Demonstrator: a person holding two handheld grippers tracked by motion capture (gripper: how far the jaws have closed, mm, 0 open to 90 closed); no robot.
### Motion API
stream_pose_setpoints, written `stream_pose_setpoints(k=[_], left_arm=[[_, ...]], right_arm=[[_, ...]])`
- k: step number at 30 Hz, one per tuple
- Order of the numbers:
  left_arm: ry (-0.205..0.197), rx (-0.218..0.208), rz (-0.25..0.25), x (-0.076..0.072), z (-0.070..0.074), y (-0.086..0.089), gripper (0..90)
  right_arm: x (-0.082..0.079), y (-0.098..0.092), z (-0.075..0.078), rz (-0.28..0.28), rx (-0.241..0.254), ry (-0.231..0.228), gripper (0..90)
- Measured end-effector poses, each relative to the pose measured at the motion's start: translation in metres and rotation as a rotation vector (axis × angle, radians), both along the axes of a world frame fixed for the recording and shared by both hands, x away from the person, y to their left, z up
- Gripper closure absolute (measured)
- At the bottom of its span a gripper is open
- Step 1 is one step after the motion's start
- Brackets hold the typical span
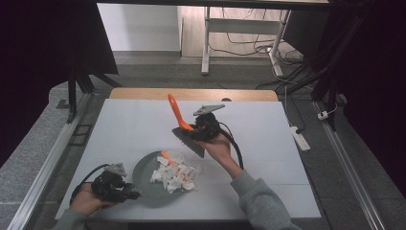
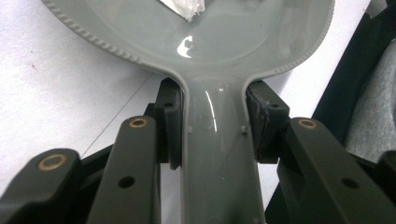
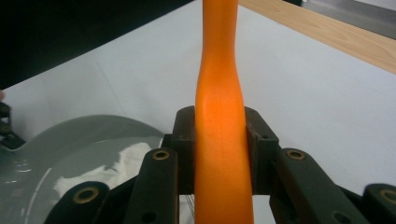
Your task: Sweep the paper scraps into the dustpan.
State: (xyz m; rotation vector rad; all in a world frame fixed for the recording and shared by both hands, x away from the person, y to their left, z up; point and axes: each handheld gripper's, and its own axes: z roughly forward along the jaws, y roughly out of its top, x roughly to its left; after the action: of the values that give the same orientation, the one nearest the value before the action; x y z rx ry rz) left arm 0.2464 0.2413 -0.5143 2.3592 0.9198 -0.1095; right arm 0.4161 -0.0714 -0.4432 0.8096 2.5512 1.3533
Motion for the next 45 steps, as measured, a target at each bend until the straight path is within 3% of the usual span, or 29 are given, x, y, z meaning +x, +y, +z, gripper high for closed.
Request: stream_pose_setpoints(k=[7,13,18,25,32,38,45], left_arm=[[-0.001,0.0,0.0,0.0,0.0,0.0,61.5],[-0.002,0.004,-0.002,0.0,0.0,-0.001,61.5],[0.0,-0.002,0.004,0.0,0.0,-0.002,61.5],[-0.003,0.0,0.004,-0.001,0.001,-0.003,61.5],[-0.005,0.0,0.001,0.0,0.0,-0.002,61.5],[-0.001,0.004,-0.001,0.0,0.0,-0.002,61.5],[0.0,0.003,0.003,0.001,-0.001,-0.003,61.5]], right_arm=[[-0.003,-0.019,-0.012,-0.08,-0.092,-0.016,70.3],[0.0,-0.021,-0.017,-0.099,-0.103,0.002,70.3],[0.002,-0.009,-0.023,-0.086,-0.121,-0.002,70.2],[0.01,0.032,-0.036,-0.025,-0.246,-0.017,70.3],[-0.001,0.061,-0.041,0.055,-0.322,-0.032,70.3],[-0.007,0.067,-0.041,0.072,-0.346,-0.037,70.3],[-0.026,0.079,-0.04,0.155,-0.276,0.022,70.3]])
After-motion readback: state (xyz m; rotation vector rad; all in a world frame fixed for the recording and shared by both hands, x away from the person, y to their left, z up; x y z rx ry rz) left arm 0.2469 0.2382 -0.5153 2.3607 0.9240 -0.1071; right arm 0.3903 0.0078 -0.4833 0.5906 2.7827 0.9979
